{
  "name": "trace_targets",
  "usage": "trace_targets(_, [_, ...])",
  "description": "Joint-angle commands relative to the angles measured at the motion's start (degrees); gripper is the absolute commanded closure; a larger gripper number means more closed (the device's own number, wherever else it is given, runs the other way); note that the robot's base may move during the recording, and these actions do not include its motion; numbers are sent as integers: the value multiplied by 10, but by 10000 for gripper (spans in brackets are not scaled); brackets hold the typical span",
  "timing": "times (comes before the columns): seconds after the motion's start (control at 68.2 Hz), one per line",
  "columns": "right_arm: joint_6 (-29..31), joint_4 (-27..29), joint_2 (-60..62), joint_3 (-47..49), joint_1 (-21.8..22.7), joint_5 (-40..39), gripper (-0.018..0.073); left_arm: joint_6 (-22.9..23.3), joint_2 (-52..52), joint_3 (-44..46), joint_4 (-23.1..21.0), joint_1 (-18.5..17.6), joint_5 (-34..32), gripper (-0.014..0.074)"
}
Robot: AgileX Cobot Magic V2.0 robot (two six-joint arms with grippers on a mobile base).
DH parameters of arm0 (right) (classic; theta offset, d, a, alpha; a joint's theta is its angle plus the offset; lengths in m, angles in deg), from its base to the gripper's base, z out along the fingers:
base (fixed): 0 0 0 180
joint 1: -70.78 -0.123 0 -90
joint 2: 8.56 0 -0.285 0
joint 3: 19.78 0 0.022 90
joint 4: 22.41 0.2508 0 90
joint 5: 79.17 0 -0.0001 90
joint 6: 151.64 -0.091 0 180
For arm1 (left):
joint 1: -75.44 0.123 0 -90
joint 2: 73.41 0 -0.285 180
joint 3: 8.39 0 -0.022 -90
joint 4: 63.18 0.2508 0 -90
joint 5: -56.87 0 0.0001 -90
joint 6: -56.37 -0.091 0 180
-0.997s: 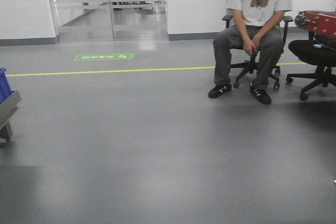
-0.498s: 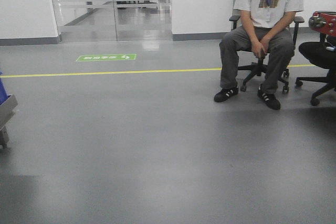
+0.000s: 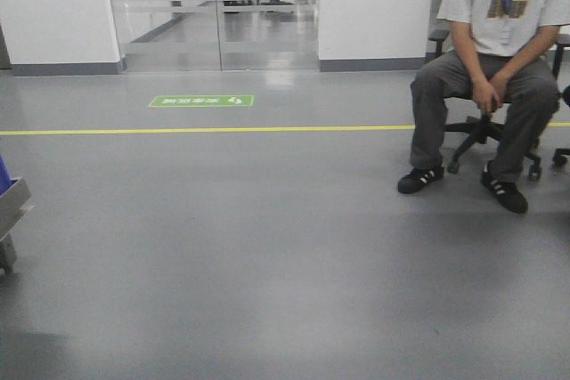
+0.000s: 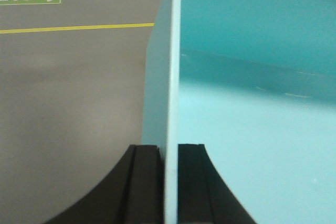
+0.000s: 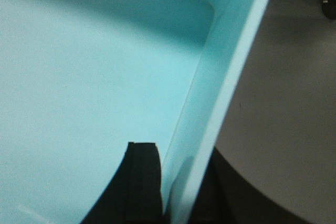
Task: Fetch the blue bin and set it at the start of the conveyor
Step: 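Carry the teal bin in both grippers across the floor toward the conveyor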
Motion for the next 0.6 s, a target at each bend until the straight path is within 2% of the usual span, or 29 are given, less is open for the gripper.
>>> trace_targets(0.0, [18, 3, 3, 4, 0, -12, 712, 8, -11, 5, -19, -5, -49, 708])
trace_targets(0.586, [18, 3, 3, 4, 0, -13, 712, 8, -11, 5, -19, -5, -49, 708])
